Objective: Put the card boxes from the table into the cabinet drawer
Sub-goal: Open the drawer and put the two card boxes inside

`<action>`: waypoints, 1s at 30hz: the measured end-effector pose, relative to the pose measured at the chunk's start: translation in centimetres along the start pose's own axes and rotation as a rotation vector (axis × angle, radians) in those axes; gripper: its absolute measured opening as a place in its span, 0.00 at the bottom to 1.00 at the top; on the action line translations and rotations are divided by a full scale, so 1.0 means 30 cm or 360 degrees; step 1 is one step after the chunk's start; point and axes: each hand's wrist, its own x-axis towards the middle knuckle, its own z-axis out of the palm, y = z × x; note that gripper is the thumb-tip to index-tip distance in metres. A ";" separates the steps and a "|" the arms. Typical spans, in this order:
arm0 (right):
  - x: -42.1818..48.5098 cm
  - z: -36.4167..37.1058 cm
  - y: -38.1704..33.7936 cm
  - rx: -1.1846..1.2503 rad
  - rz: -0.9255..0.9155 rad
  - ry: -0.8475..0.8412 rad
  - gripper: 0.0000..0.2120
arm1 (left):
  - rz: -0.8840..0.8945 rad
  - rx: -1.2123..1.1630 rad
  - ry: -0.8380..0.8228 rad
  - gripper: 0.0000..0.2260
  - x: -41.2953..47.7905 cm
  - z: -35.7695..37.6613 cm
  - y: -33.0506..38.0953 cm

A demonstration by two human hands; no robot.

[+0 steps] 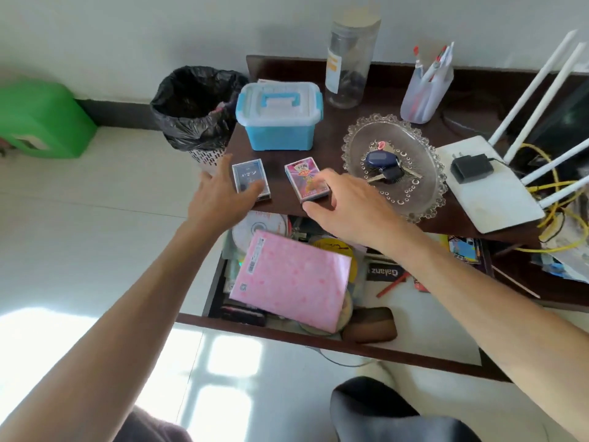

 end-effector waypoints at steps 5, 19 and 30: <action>0.178 0.065 -0.059 -0.0496 0.0022 -0.0065 0.33 | -0.0135 0.0283 -0.0226 0.40 0.101 0.040 0.082; 0.317 0.129 -0.017 -0.0411 0.0232 -0.0210 0.36 | -0.0076 0.0298 -0.0186 0.37 0.133 0.060 0.089; -0.156 -0.037 0.035 0.0201 0.0002 -0.0042 0.24 | 0.0374 -0.0340 -0.0250 0.31 -0.188 -0.003 0.055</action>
